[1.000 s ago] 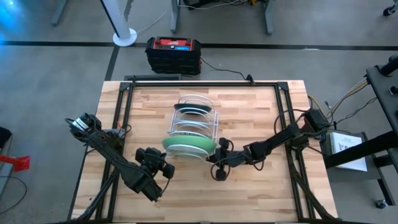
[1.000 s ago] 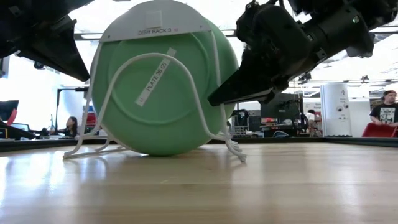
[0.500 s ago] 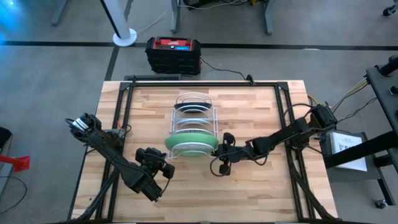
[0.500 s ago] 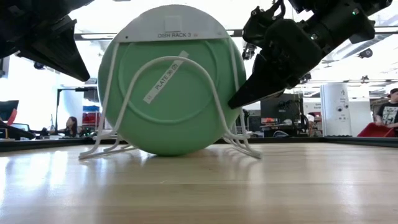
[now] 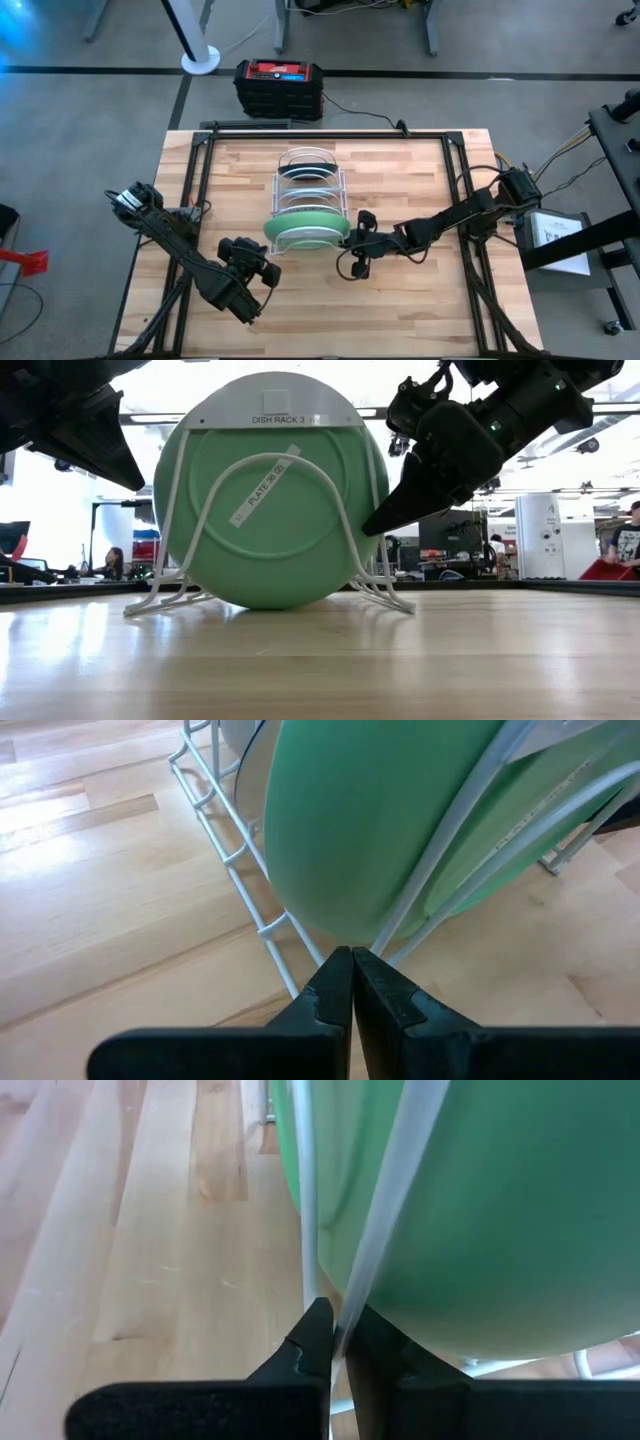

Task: Sort dishes
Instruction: Adjust the dish rack

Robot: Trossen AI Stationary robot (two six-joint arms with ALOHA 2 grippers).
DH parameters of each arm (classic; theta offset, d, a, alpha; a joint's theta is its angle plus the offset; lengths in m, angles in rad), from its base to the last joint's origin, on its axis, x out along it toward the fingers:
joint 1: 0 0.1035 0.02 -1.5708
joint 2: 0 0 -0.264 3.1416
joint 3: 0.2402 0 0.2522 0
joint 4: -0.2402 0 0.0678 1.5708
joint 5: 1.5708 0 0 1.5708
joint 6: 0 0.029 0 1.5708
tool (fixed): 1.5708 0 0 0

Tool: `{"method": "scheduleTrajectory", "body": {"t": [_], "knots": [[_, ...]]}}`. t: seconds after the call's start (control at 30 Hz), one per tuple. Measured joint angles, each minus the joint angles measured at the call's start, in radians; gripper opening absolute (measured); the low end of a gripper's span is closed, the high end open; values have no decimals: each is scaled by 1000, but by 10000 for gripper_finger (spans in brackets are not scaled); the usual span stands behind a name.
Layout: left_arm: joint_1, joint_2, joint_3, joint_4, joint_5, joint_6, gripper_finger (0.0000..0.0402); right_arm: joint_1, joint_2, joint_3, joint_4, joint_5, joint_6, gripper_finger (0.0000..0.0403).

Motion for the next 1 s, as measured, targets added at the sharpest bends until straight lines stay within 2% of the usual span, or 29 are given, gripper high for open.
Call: {"method": "scheduleTrajectory", "body": {"t": [0.27, 0.43, 0.63, 1.0], "knots": [[0, 0, 0, 0, -2, 6, 0, 0, 3, -3, 44, 2, -25, 61], [0, 0, 0, 0, -2, 6, 0, 1, 3, -3, 47, 0, -17, 81], [0, 0, 0, 0, -2, 6, 0, 2, 2, -3, 46, -8, 3, 88], [0, 0, 1, 0, -2, 12, 0, 3, 0, -1, -39, -11, 60, 77]]}}
